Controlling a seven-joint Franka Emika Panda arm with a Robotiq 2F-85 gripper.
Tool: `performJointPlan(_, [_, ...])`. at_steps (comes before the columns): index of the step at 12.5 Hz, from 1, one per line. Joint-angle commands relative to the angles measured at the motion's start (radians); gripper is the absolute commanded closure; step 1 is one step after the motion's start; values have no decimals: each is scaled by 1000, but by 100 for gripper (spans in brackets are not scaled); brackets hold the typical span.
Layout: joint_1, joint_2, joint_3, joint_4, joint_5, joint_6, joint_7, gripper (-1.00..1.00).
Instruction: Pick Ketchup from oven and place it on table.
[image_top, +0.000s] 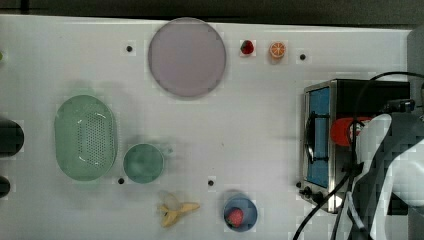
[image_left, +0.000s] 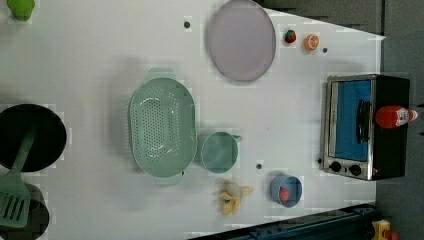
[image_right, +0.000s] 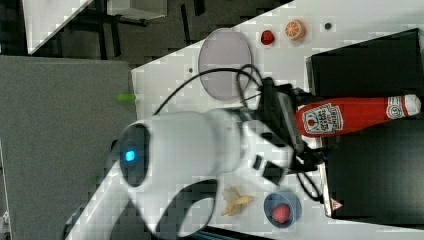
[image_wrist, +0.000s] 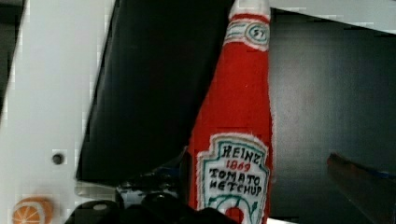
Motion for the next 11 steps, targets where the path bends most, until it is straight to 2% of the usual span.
performJointPlan(1, [1, 9, -12, -8, 106, 32, -20, -100])
performJointPlan(8, [-19, 104, -14, -12, 216, 52, -20, -100])
performJointPlan(9, [-20, 112, -14, -13, 216, 51, -20, -92])
performJointPlan(11, [-19, 118, -13, -18, 217, 53, -20, -43])
